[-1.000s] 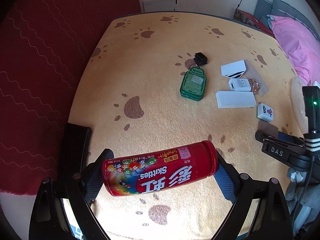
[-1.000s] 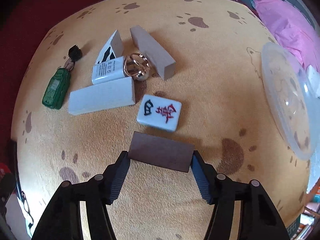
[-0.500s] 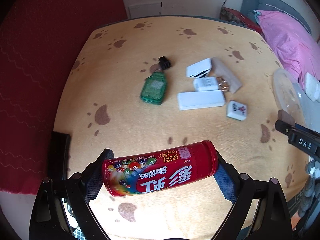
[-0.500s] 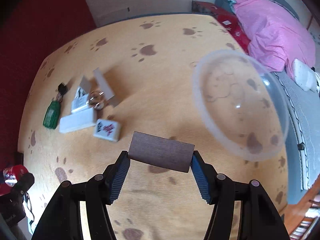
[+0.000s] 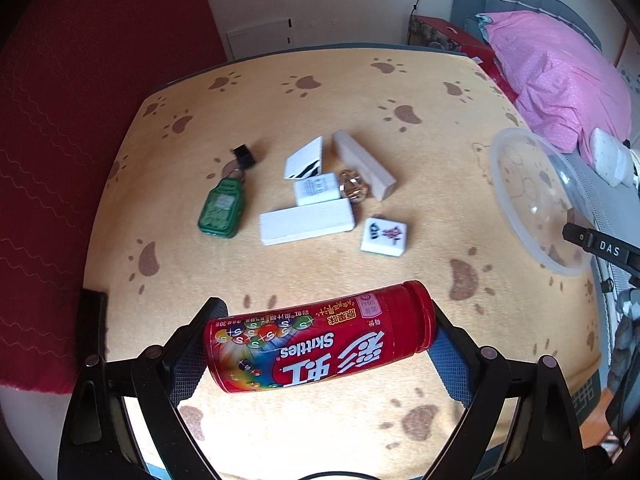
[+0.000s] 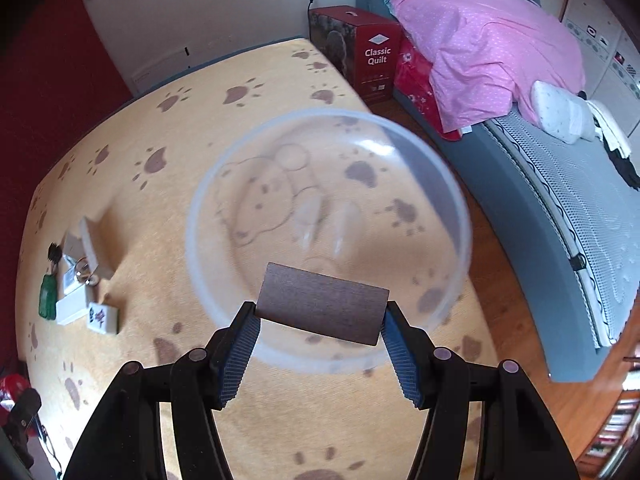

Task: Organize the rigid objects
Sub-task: 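Carry the tube and block to the clear bowl and release both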

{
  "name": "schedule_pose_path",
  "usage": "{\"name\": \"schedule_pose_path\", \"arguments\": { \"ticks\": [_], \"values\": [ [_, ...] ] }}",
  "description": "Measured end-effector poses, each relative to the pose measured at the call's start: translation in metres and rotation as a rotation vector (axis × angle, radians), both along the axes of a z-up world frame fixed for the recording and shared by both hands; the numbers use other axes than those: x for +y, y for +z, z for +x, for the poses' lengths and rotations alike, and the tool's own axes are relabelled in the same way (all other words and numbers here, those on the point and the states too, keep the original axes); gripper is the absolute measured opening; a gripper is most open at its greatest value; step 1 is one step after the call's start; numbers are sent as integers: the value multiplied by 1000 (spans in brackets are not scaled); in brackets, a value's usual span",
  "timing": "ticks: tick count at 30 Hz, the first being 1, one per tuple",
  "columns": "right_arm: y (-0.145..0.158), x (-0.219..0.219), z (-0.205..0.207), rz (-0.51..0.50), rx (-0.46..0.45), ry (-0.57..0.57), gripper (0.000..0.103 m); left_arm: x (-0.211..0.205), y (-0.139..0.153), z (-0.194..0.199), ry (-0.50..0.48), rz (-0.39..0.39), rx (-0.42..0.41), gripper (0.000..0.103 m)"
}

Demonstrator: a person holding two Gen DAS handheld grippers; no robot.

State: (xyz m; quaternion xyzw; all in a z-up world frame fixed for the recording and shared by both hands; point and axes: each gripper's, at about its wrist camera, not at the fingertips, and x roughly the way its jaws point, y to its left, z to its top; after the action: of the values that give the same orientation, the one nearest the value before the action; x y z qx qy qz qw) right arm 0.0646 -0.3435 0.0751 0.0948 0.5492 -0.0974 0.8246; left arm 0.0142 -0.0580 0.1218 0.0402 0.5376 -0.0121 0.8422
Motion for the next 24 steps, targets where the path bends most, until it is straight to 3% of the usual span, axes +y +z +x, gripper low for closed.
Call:
{"name": "schedule_pose_path", "arguments": {
  "ticks": [3, 5, 6, 17, 24],
  "values": [
    [-2, -17, 6, 11, -11, -2, 69, -16, 4, 0, -9, -1, -11, 95],
    [-2, -27, 8, 18, -24, -1, 82, -26, 7, 0, -13, -3, -19, 95],
    [-1, -30, 9, 20, -30, 0, 83, -31, 8, 1, -16, -4, -22, 95],
    [-4, -63, -1, 19, -32, 20, 83, -93, 10, 18, -94, -27, -17, 95],
    [3, -82, -8, 24, -59, 10, 83, -149, 11, 39, -192, -64, -34, 95]
  ]
}}
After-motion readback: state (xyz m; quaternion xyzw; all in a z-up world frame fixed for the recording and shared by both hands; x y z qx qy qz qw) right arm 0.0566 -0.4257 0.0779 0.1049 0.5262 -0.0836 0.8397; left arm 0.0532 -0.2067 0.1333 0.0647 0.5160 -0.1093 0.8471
